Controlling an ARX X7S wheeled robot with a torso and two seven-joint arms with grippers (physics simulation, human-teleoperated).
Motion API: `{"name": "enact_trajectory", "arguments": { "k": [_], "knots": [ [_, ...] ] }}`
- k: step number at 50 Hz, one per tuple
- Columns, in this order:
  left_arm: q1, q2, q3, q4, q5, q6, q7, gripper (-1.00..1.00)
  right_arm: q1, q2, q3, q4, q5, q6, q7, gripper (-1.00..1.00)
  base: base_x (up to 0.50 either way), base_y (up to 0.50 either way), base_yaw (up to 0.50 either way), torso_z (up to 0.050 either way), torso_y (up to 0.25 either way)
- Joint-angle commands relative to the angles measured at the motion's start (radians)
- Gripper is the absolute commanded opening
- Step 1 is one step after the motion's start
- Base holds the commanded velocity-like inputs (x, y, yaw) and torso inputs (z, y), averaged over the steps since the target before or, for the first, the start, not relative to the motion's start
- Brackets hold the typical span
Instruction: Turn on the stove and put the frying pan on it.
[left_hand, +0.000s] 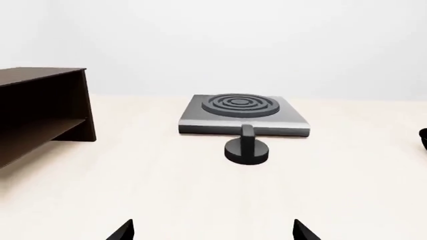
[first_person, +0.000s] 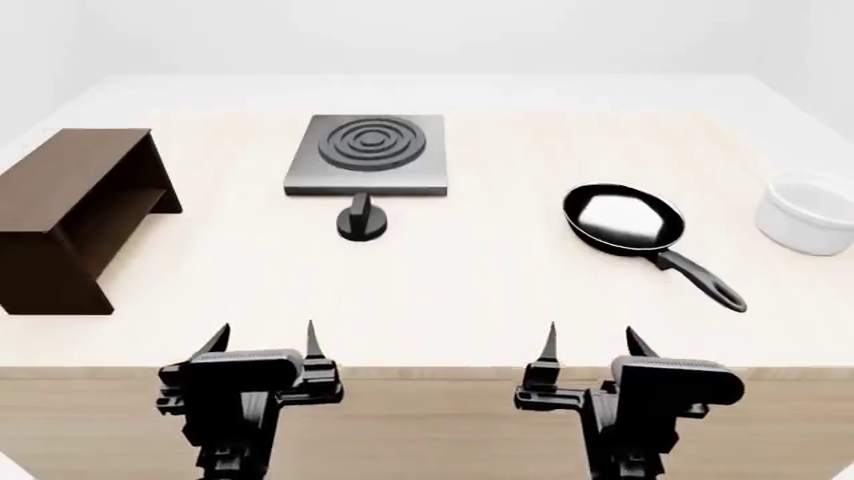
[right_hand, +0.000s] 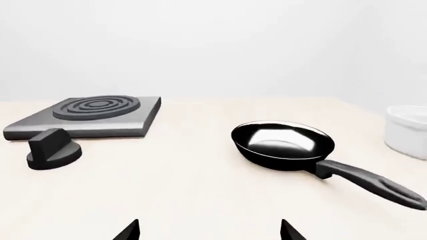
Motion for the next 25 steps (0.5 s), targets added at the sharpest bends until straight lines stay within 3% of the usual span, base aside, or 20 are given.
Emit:
{"name": "enact_trajectory", "arguments": {
  "k": [1, 25],
  "knots": [
    [-0.018, -0.022, 0.007, 0.068, -0.006, -0.072, -0.031, 1.0, 0.001, 0.024, 0.005, -0.112, 0.033, 0.063, 0.015, 1.0, 0.5, 0.0, 0.0, 0.0, 0.0],
    [-0.011, -0.038, 0.02, 0.054, -0.018, -0.043, -0.061, 1.0, 0.001, 0.046, 0.0, -0.12, 0.068, 0.075, 0.034, 1.0, 0.5, 0.0, 0.0, 0.0, 0.0]
  ]
}}
